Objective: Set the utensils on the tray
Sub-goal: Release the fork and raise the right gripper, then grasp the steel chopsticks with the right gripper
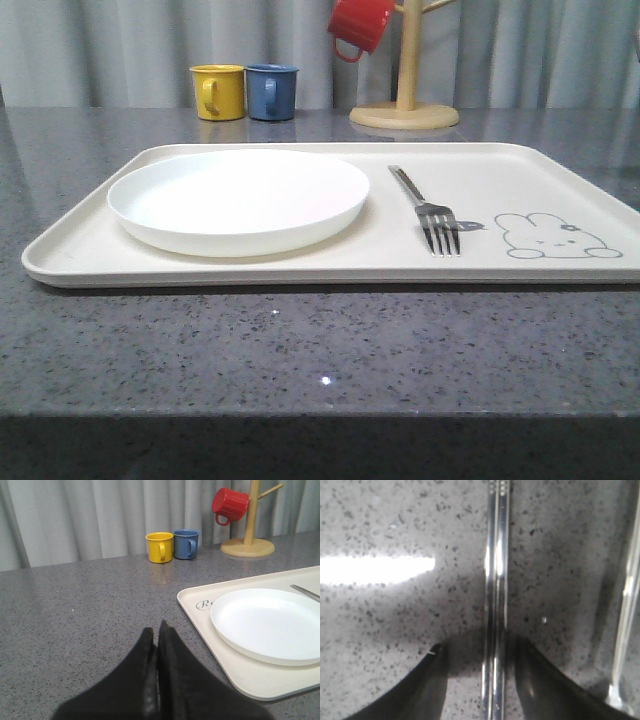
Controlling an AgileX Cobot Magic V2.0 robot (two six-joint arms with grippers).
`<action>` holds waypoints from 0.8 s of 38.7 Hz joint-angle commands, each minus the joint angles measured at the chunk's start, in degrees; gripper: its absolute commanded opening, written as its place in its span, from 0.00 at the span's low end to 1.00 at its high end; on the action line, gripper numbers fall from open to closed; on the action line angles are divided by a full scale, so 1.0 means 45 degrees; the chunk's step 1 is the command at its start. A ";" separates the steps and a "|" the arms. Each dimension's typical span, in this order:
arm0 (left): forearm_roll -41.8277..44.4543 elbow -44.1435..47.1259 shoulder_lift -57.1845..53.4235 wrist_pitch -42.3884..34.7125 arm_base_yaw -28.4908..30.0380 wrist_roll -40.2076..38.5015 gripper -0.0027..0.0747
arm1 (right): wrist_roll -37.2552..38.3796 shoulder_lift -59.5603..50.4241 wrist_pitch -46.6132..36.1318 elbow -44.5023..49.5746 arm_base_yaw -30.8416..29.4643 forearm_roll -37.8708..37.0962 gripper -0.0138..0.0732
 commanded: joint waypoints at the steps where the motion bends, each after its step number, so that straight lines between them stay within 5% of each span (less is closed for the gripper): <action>1: -0.0103 -0.0334 0.0141 -0.1105 0.0029 -0.0120 0.01 | -0.0159 -0.0259 -0.0161 -0.0267 -0.0079 -0.0032 0.56; 6: -0.0103 -0.0334 0.0141 -0.1105 0.0029 -0.0120 0.01 | -0.0159 -0.0277 -0.0116 -0.0267 -0.0079 -0.0044 0.49; 12: -0.0103 -0.0334 0.0141 -0.1105 0.0029 -0.0120 0.01 | -0.0159 -0.0277 0.0163 -0.0281 -0.0079 -0.0118 0.16; 15: -0.0103 -0.0334 0.0141 -0.1105 0.0029 -0.0120 0.01 | -0.0159 -0.0288 0.0318 -0.0292 -0.0079 -0.0133 0.07; 31: -0.0103 -0.0334 0.0141 -0.1105 0.0029 -0.0120 0.01 | 0.0682 -0.1946 0.1754 -0.1845 0.0070 0.0343 0.08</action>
